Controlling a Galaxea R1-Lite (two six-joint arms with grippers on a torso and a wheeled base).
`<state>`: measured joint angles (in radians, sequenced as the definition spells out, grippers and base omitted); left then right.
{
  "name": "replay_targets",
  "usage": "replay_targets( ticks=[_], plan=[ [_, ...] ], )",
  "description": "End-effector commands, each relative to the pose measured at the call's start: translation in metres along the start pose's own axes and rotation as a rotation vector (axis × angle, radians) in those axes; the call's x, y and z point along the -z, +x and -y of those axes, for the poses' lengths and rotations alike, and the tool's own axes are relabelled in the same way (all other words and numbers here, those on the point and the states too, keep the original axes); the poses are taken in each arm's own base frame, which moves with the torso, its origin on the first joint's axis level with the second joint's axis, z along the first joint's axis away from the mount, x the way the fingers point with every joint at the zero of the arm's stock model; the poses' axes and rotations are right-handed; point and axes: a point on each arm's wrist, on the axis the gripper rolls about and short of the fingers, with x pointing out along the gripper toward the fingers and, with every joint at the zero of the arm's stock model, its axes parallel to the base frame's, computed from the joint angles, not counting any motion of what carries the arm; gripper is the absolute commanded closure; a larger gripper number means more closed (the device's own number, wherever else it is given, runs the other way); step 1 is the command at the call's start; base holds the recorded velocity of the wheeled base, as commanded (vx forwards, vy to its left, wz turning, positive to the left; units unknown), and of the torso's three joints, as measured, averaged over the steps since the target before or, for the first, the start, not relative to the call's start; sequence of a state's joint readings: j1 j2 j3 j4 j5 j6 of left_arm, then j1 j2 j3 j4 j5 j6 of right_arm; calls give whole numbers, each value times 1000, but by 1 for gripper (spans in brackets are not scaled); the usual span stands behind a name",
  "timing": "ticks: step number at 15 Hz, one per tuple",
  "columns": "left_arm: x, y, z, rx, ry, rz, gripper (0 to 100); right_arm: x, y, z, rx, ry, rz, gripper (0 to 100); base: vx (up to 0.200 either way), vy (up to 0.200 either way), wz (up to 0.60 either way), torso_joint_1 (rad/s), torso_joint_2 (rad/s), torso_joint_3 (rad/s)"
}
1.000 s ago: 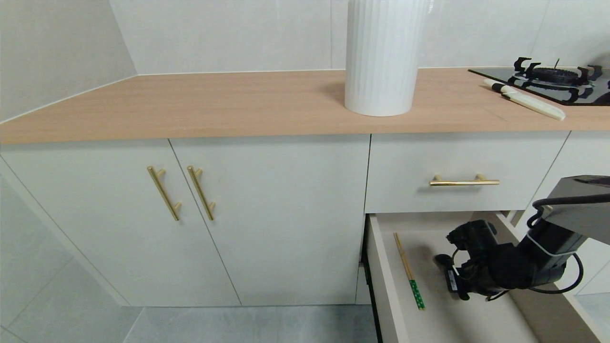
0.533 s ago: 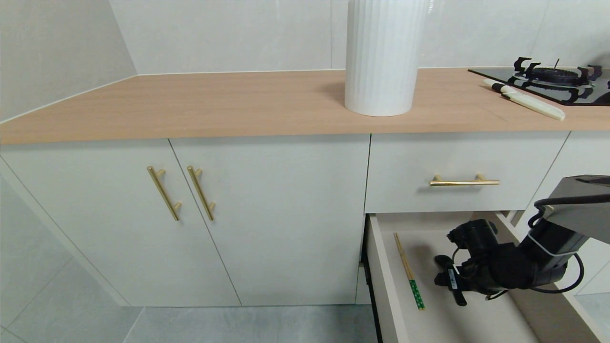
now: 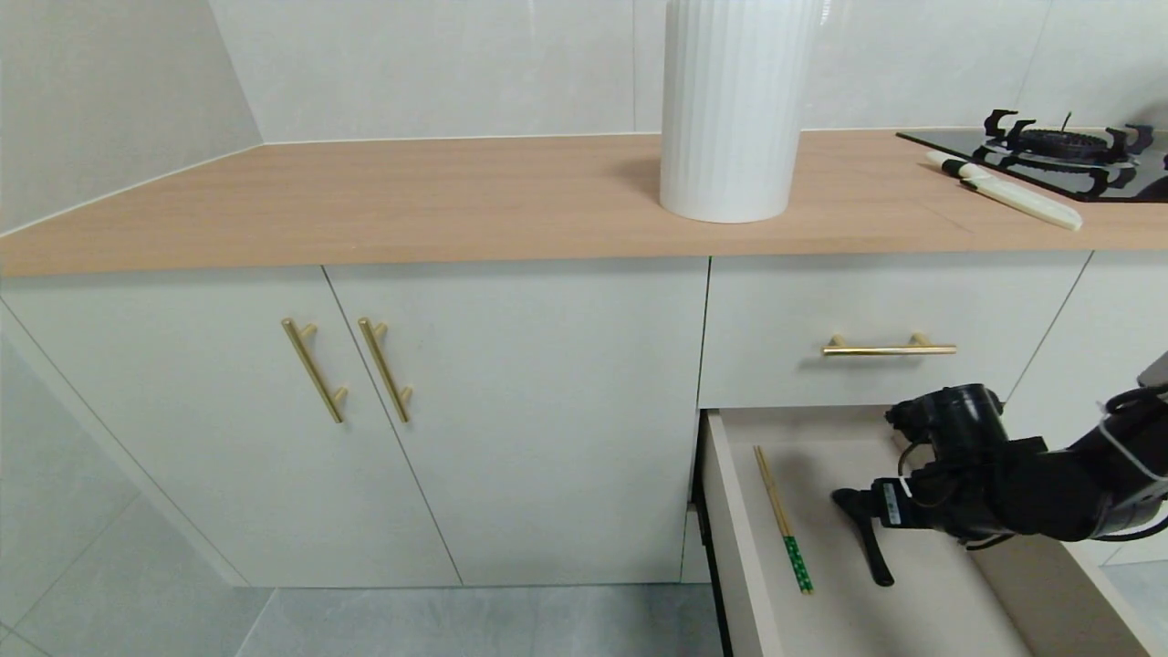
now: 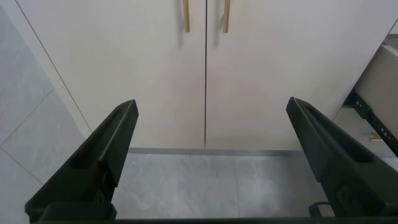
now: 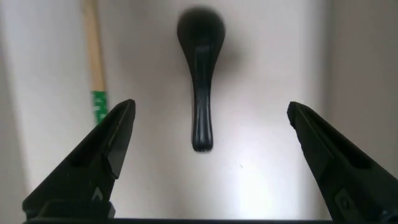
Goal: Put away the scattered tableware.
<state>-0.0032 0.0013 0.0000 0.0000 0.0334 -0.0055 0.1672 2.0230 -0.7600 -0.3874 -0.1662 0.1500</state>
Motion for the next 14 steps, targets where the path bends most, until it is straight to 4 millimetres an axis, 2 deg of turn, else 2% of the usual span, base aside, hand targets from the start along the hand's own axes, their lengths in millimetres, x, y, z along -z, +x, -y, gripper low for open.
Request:
replay_targets(
  ticks=[1, 4, 6, 10, 14],
  plan=[
    [0, 0, 0, 0, -1, 0, 0, -15, -56, 7, -17, 13, 118, 0, 0, 0, 0, 0, 0, 0],
    [0, 0, 0, 0, -1, 0, 0, -24, -111, 15, -28, 10, 173, 0, 0, 0, 0, 0, 0, 0],
    [0, 0, 0, 0, -1, 0, 0, -28, -136, 17, -35, 9, 179, 0, 0, 0, 0, 0, 0, 0],
    [0, 0, 0, 0, 2, 0, 0, -27, -156, 20, -19, -9, 59, 0, 0, 0, 0, 0, 0, 0],
    [0, 0, 0, 0, 2, 0, 0, -23, -172, 18, -34, -28, 62, 0, 0, 0, 0, 0, 0, 0]
  ],
)
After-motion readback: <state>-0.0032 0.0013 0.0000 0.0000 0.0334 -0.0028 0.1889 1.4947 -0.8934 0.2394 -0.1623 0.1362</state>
